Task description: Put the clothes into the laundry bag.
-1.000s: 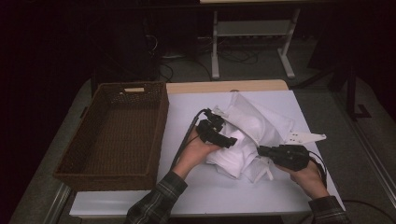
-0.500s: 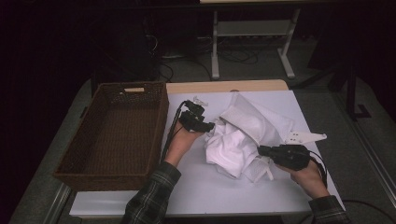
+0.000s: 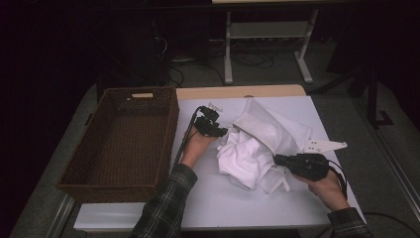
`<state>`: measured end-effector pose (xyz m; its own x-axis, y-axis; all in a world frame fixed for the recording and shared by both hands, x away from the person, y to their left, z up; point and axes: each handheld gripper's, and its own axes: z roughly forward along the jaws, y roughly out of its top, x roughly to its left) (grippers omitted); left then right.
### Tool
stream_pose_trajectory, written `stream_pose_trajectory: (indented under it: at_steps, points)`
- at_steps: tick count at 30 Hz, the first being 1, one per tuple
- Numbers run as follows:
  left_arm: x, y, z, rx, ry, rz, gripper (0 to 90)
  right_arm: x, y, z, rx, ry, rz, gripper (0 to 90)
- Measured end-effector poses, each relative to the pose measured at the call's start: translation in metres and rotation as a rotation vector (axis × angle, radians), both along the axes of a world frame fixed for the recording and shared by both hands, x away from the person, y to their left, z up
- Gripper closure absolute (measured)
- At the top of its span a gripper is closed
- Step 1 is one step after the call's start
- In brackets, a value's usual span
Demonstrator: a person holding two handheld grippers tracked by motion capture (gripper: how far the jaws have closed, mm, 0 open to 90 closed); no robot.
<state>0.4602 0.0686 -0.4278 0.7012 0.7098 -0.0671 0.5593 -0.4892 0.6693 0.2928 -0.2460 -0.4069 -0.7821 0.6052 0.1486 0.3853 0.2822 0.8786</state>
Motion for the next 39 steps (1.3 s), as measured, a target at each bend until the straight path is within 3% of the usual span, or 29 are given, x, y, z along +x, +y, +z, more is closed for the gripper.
stream_pose_trajectory:
  at_steps: [8, 21, 28, 39]
  points:
    - [0.006, -0.008, -0.012, 0.005, 0.004, -0.037, 52.7, 0.000, 0.000, 0.000, 0.002, 0.000, 0.001, 87.0]
    - [0.009, -0.026, -0.015, 0.012, -0.004, -0.088, 66.8, 0.000, -0.001, 0.000, 0.003, -0.001, 0.002, 87.0]
    - [0.008, -0.023, -0.015, -0.006, 0.025, -0.095, 82.9, 0.000, -0.002, 0.000, 0.003, -0.002, 0.002, 87.0]
    - [-0.006, -0.009, -0.006, -0.016, 0.059, -0.063, 85.9, 0.000, -0.004, 0.000, 0.000, -0.005, -0.005, 87.0]
